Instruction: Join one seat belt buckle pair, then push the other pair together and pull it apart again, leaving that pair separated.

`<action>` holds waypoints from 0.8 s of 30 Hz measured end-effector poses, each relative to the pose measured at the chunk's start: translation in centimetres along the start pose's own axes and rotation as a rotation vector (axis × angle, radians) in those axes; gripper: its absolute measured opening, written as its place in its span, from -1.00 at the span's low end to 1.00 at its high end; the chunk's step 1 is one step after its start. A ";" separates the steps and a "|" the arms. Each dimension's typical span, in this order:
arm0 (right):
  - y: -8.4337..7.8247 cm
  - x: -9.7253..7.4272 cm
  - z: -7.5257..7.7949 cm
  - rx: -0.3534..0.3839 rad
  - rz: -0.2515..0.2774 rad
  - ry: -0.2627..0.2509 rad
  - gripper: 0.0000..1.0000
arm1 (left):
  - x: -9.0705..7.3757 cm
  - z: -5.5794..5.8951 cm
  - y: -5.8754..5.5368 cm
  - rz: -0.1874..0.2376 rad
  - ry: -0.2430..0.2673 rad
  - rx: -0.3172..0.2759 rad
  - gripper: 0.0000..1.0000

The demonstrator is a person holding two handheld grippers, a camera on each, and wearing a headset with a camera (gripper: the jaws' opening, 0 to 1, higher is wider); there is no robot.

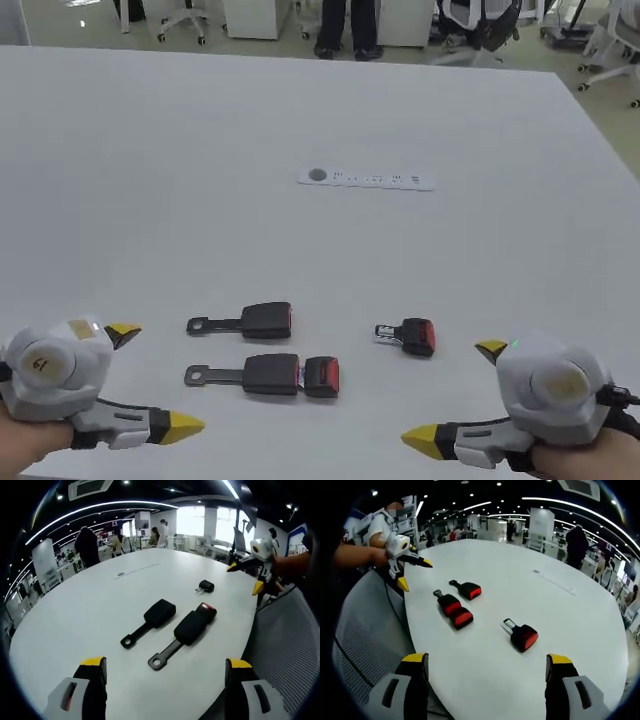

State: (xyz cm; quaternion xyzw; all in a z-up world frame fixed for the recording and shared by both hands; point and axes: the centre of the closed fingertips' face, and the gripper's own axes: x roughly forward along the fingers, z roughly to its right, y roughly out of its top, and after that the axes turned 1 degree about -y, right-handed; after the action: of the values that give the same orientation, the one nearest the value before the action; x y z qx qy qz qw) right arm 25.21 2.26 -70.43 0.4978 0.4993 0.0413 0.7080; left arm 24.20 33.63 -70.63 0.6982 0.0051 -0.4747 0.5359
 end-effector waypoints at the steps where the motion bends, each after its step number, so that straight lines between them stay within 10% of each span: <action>1: 0.6 -0.4 -0.3 0.013 0.004 -0.007 0.98 | -0.1 0.0 -0.2 0.000 0.007 -0.006 1.00; 24: 1.5 -1.1 -0.6 0.027 0.031 -0.049 0.98 | -0.6 -0.1 0.1 0.083 0.074 -0.101 0.99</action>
State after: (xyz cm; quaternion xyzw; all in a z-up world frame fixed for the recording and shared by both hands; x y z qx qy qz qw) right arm 24.91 2.77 -68.54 0.5158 0.4744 0.0332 0.7126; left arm 24.03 33.91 -70.16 0.6870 0.0199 -0.4253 0.5889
